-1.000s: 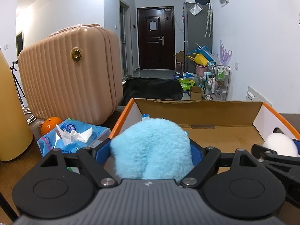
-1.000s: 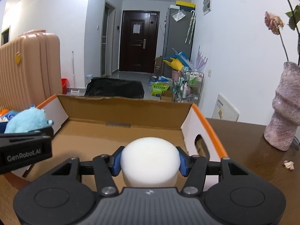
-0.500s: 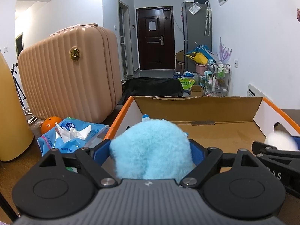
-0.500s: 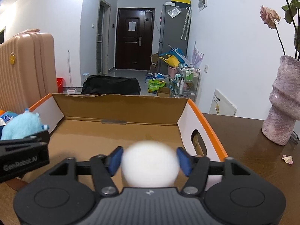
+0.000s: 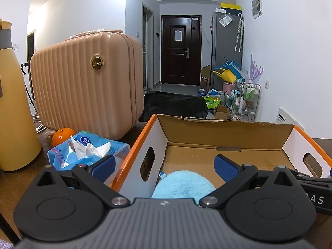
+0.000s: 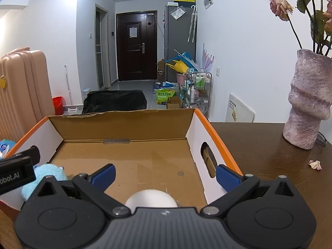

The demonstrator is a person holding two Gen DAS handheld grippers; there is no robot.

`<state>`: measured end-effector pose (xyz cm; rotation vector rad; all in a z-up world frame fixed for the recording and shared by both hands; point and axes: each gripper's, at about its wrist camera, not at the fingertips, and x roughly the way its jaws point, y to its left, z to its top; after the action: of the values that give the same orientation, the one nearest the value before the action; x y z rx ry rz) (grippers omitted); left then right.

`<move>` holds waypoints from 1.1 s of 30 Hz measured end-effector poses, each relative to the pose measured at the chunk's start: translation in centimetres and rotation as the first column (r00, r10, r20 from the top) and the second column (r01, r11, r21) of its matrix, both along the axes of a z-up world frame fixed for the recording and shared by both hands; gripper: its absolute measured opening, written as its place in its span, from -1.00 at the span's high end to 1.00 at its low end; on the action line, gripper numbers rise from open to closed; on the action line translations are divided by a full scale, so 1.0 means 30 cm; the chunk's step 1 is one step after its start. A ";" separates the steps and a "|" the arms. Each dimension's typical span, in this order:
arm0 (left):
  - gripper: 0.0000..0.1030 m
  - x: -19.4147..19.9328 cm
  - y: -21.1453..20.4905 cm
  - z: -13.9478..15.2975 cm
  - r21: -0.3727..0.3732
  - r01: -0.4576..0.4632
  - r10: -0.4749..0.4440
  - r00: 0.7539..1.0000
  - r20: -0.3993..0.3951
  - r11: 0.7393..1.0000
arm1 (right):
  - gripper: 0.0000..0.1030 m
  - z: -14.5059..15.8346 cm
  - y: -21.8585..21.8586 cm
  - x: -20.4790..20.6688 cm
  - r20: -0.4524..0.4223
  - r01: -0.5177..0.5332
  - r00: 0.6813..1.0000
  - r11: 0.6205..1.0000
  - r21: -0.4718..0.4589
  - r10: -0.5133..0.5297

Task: Organize soft objects
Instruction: 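Open the left tool dropping the plush while the right tool drops the sponge into the box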

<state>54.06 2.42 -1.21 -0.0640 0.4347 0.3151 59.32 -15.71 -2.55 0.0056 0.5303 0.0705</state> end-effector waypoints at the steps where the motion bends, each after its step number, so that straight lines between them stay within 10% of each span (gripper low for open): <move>1: -1.00 0.000 0.000 0.000 0.000 0.000 0.000 1.000 0.000 1.000 | -1.00 0.001 0.003 -0.007 0.003 -0.001 1.000 1.000 -0.001 0.001; 13: -1.00 -0.023 -0.005 -0.002 0.005 0.002 -0.002 1.000 -0.023 1.000 | -1.00 0.007 -0.018 -0.053 -0.024 0.001 1.000 1.000 0.000 -0.001; 33: -1.00 -0.290 0.055 0.137 -0.070 0.058 -0.051 0.994 0.095 0.996 | -1.00 0.195 -0.090 -0.383 0.177 -0.100 0.980 0.994 0.042 0.091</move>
<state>45.36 4.07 2.91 -0.1372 0.3547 0.2411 47.82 -18.39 3.29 0.0234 0.3529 0.1766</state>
